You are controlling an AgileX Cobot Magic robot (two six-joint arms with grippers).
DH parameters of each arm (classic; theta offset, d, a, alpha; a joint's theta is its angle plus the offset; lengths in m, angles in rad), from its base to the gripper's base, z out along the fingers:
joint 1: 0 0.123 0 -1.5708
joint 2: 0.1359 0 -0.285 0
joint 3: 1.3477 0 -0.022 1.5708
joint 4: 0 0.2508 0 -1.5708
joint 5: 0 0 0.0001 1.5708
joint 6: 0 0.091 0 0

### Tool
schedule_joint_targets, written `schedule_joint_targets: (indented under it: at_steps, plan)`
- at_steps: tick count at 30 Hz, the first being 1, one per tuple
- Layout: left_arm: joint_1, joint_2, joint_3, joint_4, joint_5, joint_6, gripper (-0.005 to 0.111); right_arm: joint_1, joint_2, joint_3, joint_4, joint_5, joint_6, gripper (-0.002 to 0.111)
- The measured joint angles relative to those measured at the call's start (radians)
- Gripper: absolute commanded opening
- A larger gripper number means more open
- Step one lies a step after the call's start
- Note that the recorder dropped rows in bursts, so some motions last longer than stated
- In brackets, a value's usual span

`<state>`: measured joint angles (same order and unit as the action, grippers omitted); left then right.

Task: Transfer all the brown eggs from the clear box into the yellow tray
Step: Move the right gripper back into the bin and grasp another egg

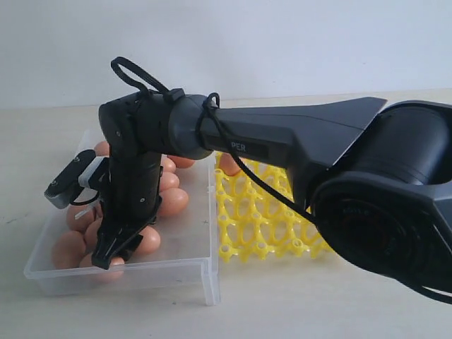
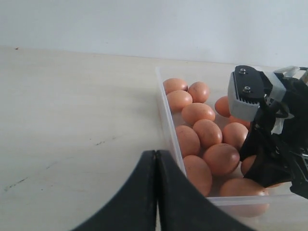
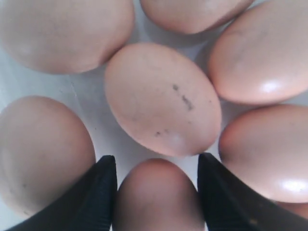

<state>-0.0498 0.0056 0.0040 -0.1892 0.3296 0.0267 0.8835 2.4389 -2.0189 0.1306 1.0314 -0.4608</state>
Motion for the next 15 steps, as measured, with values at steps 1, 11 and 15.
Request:
schedule_joint_targets:
  at_steps: [1,11,15]
  plan:
    - [0.0,0.0,0.0,0.0,0.0,0.0,0.0,0.0,0.0,0.0,0.0,0.0,0.0,0.004]
    - [0.0,0.0,0.0,0.0,0.0,0.0,0.0,0.005,-0.037,0.0,0.005,0.006,0.014,0.0]
    - [0.0,0.0,0.0,0.0,0.0,0.0,0.0,0.01,-0.107,0.0,0.012,-0.012,0.014,0.0]
